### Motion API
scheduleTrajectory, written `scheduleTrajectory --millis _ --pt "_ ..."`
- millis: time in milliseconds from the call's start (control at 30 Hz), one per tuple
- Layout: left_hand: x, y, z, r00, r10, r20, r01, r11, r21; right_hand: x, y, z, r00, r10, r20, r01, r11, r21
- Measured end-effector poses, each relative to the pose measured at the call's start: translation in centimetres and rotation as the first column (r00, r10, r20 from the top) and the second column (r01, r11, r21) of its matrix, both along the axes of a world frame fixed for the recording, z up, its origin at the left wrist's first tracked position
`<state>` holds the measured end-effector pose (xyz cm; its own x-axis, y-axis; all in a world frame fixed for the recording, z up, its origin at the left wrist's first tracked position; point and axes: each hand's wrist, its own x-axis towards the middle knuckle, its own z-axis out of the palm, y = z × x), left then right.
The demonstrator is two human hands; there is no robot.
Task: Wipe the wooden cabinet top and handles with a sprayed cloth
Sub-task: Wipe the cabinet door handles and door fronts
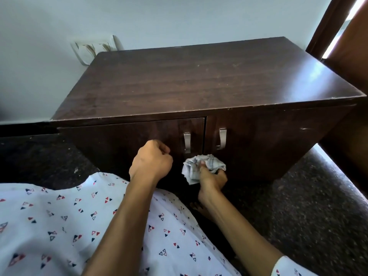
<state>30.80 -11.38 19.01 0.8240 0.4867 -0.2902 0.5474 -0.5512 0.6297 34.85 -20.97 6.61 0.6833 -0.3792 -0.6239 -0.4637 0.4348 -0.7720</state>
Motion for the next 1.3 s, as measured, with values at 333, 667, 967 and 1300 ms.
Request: scheduleTrajectory --millis 333,667,967,1300 --pt "-0.3 0.4 0.2 0.969 0.247 0.007 -0.246 0.964 0.097 0.9 3.5 4.3 0.972 0.205 -0.115 -0.105 0.815 0.570" --pt "-0.2 0.4 0.7 0.923 0.333 0.192 -0.356 0.929 0.098 0.1 -0.5 12.9 0.973 -0.049 0.227 -0.083 0.839 0.538" --pt "-0.1 0.2 0.7 0.931 0.307 0.197 -0.332 0.936 0.112 0.3 0.1 8.9 0.778 -0.121 0.616 0.252 0.959 -0.131" --pt "-0.1 -0.3 0.6 0.945 0.094 0.315 -0.128 0.988 0.088 -1.5 0.2 8.7 0.367 0.793 0.486 0.074 0.496 -0.865"
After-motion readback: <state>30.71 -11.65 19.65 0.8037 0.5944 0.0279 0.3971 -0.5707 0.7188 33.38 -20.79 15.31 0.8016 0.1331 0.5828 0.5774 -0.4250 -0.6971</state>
